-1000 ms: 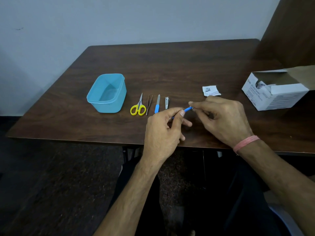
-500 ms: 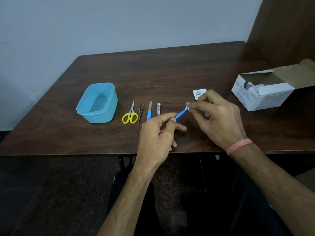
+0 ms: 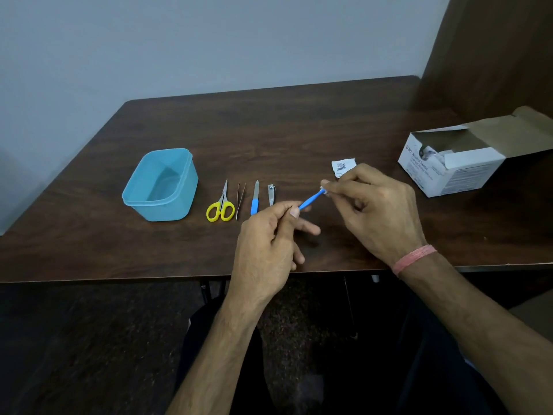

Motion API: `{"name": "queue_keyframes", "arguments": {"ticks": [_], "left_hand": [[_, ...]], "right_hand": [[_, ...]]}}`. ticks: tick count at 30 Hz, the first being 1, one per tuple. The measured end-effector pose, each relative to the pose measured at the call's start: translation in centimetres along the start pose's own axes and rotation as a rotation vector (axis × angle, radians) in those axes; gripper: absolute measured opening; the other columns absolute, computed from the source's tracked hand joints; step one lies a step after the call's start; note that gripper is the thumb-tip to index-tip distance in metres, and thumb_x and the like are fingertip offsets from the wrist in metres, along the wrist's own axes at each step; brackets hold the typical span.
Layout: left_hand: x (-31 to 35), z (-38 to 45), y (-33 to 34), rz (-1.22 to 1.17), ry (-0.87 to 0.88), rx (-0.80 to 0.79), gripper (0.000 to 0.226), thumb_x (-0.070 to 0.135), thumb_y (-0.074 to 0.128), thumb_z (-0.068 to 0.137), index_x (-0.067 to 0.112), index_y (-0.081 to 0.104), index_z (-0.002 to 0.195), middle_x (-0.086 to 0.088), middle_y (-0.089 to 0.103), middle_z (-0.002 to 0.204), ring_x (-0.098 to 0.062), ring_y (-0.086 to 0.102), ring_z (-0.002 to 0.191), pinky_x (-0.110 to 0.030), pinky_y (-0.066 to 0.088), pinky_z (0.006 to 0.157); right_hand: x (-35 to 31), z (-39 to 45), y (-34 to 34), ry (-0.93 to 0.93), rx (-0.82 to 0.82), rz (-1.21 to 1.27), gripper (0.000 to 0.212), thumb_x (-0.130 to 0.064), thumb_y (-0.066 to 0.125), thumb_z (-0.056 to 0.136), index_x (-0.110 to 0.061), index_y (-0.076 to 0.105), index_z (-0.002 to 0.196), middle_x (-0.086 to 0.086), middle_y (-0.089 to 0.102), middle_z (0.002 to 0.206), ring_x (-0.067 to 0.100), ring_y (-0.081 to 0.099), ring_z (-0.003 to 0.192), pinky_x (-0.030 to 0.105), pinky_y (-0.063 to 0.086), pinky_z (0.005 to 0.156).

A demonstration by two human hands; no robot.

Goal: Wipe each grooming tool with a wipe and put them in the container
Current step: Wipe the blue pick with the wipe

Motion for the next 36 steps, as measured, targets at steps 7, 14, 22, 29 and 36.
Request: {"name": "queue_keyframes", "arguments": {"ticks": [7,14,22,29,36], "left_hand": [[0.06,-0.07,0.11,0.013,-0.008,0.029,0.027,0.023,0.05,0.121,0.021,0.075,0.131,0.012,0.085,0.095,-0.011,0.064,0.05,-0.022,0.05,0.047],[0.2,-0.09,0.14,0.019,0.002,0.018,0.026,0.027,0.051,0.121,0.026,0.075,0.129,0.012,0.086,0.096,-0.012,0.065,0.051,-0.022,0.05,0.048],[0.3,-0.18,0.13,0.025,-0.005,0.036,0.025,0.026,0.052,0.12,0.027,0.074,0.132,0.013,0.085,0.094,-0.011,0.065,0.05,-0.022,0.052,0.047],[0.55,-0.26,0.16,0.02,-0.011,0.01,0.026,0.028,0.051,0.121,0.026,0.073,0.132,0.013,0.085,0.095,-0.011,0.064,0.052,-0.022,0.051,0.049],[0.51,-0.24,0.21,0.002,-0.014,0.006,0.025,0.026,0.051,0.121,0.026,0.075,0.128,0.011,0.086,0.095,-0.01,0.062,0.05,-0.021,0.049,0.048]], "right_hand": [[-0.05,-0.16,0.17,-0.031,-0.013,0.005,0.014,-0.027,0.077,0.106,-0.02,0.087,0.101,-0.007,0.07,0.089,0.007,0.047,0.062,0.039,0.053,0.053],[0.3,0.04,0.31,0.02,0.04,-0.023,0.013,-0.026,0.078,0.106,-0.02,0.088,0.101,-0.005,0.069,0.087,0.004,0.043,0.065,0.038,0.053,0.053],[0.02,-0.15,0.3,-0.033,-0.009,-0.021,0.012,-0.025,0.077,0.106,-0.019,0.087,0.102,-0.007,0.069,0.089,0.004,0.044,0.064,0.038,0.053,0.052],[0.24,0.11,-0.01,0.033,0.014,-0.051,0.007,-0.021,0.081,0.102,-0.019,0.088,0.102,-0.007,0.07,0.089,0.012,0.058,0.063,0.039,0.055,0.055],[0.27,0.1,0.11,0.022,-0.02,-0.053,0.008,-0.02,0.08,0.1,-0.021,0.087,0.105,-0.007,0.069,0.091,0.015,0.061,0.065,0.04,0.056,0.054]]}}
Point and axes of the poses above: each hand's wrist, its own z-axis towards the middle knuckle, its own y-axis out of the palm, x = y × z, the point moved 1 cm from there along z, towards the middle knuckle
